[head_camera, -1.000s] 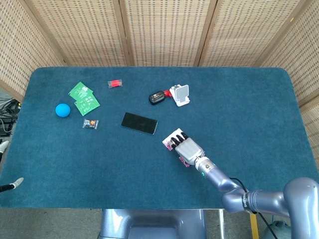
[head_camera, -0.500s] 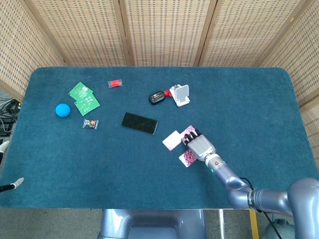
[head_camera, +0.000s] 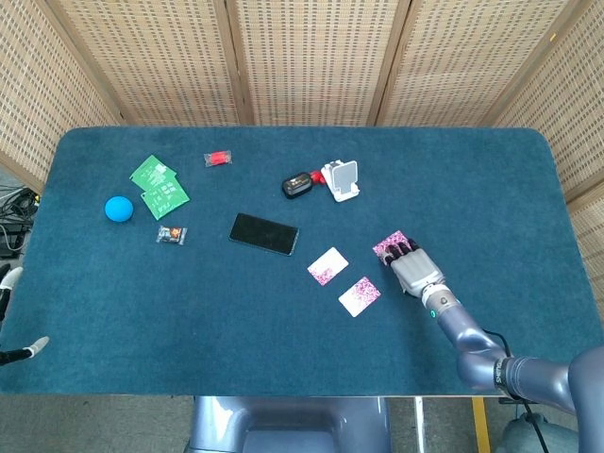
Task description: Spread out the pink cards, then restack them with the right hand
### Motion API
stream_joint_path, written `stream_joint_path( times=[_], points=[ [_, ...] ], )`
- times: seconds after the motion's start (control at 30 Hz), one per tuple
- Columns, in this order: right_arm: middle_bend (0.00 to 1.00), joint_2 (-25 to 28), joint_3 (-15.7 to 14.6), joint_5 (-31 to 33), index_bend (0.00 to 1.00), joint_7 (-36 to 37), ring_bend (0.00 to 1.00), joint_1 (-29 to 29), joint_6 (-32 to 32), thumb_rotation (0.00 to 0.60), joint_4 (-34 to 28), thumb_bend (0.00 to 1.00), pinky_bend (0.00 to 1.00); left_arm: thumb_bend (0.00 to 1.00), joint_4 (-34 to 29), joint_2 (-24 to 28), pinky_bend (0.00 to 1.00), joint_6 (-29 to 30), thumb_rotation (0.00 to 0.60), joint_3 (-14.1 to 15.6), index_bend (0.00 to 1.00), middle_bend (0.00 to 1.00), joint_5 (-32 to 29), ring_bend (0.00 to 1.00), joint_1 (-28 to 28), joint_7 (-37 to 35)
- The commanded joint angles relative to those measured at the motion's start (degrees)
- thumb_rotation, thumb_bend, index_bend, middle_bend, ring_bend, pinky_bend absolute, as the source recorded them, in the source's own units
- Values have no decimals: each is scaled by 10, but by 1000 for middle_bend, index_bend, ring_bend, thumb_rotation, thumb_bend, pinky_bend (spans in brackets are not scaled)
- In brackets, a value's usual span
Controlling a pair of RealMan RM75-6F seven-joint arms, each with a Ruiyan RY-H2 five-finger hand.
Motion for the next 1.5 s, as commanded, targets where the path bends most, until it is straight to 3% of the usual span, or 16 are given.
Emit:
stream_joint_path(
  times=[0.03, 0.17, 0.27, 0.4, 0.7, 0.97, 1.5],
  points=[
    [77, 9, 15, -30, 88, 28, 28, -6, 6, 600, -10, 845, 77, 0, -1, 0, 0, -1, 600, 0, 0, 0, 0, 0, -1, 2],
    [0, 15, 53, -99, 94, 95, 22, -13, 37, 600, -22, 183, 60, 0, -1, -2, 0, -3, 600, 1, 0, 0, 0, 0, -2, 6],
    [0, 13, 67, -132, 134, 122, 21, -9, 36, 600, -18, 23, 59, 0, -3, -3, 0, -3, 600, 1, 0, 0, 1, 0, -2, 8],
    [0, -4, 80, -155, 184, 125, 22, 6, 27, 600, -11, 5, 59, 0, -3, -2, 0, -3, 600, 1, 0, 0, 0, 0, -2, 7],
    [3, -60, 101, -130, 288, 91, 23, 38, 7, 600, 20, 163, 60, 0, 2, -1, 0, -8, 600, -2, 0, 0, -9, 0, -4, 0],
    [2, -113, 106, -98, 301, 46, 23, 65, -10, 600, 69, 184, 59, 0, 8, 0, 0, -15, 600, -4, 0, 0, -17, 0, -5, -7],
    [12, -164, 101, -93, 333, 7, 23, 90, -24, 600, 132, 198, 60, 0, 11, -4, 0, -28, 600, -6, 0, 0, -27, 0, -11, -3]
  ],
)
